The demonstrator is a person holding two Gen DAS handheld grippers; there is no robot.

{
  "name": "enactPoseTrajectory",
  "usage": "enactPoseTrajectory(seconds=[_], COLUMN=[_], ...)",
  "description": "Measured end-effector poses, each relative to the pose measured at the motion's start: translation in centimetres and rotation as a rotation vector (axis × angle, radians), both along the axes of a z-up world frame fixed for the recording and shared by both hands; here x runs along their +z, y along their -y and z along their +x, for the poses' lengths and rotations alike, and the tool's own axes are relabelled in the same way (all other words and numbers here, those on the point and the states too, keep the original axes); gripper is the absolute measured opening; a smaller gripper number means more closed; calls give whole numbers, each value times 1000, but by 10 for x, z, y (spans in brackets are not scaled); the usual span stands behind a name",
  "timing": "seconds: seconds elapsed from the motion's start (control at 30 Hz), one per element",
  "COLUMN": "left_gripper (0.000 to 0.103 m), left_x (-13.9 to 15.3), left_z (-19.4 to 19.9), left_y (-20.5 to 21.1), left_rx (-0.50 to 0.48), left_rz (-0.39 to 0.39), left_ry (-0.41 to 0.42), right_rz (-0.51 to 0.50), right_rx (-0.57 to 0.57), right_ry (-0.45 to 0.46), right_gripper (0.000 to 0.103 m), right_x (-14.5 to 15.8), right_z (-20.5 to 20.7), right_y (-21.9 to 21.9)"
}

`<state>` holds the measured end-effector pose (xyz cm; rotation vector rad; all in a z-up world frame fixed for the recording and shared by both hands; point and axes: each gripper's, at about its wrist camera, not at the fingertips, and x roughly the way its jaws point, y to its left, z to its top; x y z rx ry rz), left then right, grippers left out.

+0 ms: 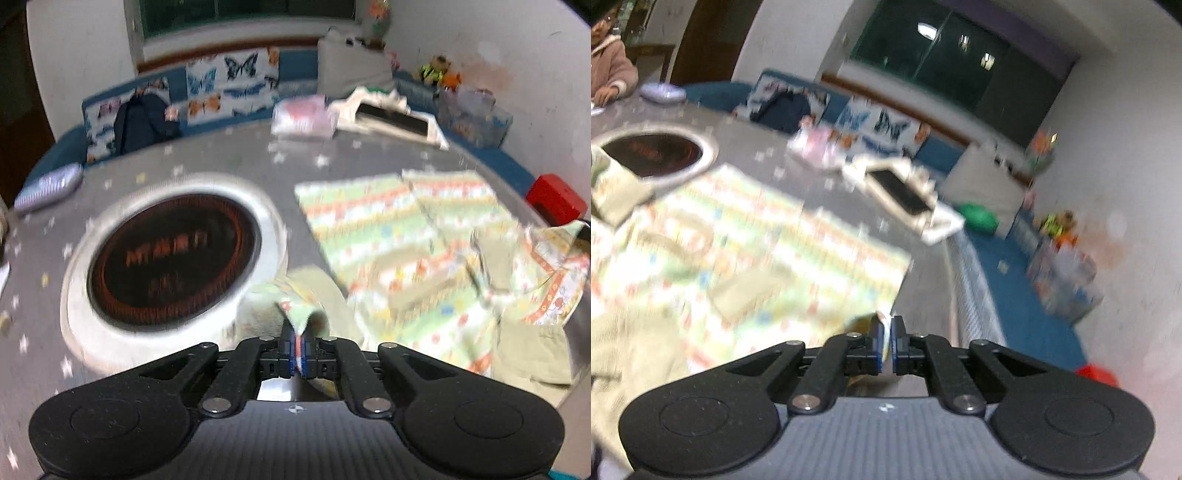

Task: Fold clothes
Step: 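Lift the shirt with both grippers and shake it open in the air, then lay the shirt flat on the table and open both grippers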

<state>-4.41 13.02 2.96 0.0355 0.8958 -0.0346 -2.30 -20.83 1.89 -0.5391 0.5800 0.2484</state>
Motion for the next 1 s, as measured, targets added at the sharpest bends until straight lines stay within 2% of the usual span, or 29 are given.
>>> enactPoseTrajectory(seconds=[0.1, 0.2, 0.27, 0.3, 0.43, 0.67, 0.83, 1.0], left_gripper=[6, 8, 16, 17, 36, 56, 60, 65], left_x=[-6, -9, -9, -10, -12, -6, 0, 10], left_z=[-6, -10, -11, -12, -14, -21, -26, -26], left_y=[-7, -12, -15, -15, -14, -13, -15, 1], left_rx=[14, 23, 26, 25, 24, 10, 4, -54], left_rz=[-1, -1, 1, 7, 32, 61, 71, 73], left_ry=[-18, -27, -30, -31, -33, -13, -3, 26], right_rz=[9, 25, 30, 32, 51, 111, 147, 189], right_rx=[-12, -23, -20, -14, 36, 176, 215, 195], right_ry=[-65, -91, -86, -83, -63, -128, -198, -210], right_gripper=[12, 23, 32, 32, 35, 35, 35, 33], right_x=[-11, -7, -1, 2, 11, -10, -37, -48], right_z=[-15, -20, -29, -33, -32, -5, 15, 24], right_y=[13, 23, 28, 29, 19, -32, -62, -69])
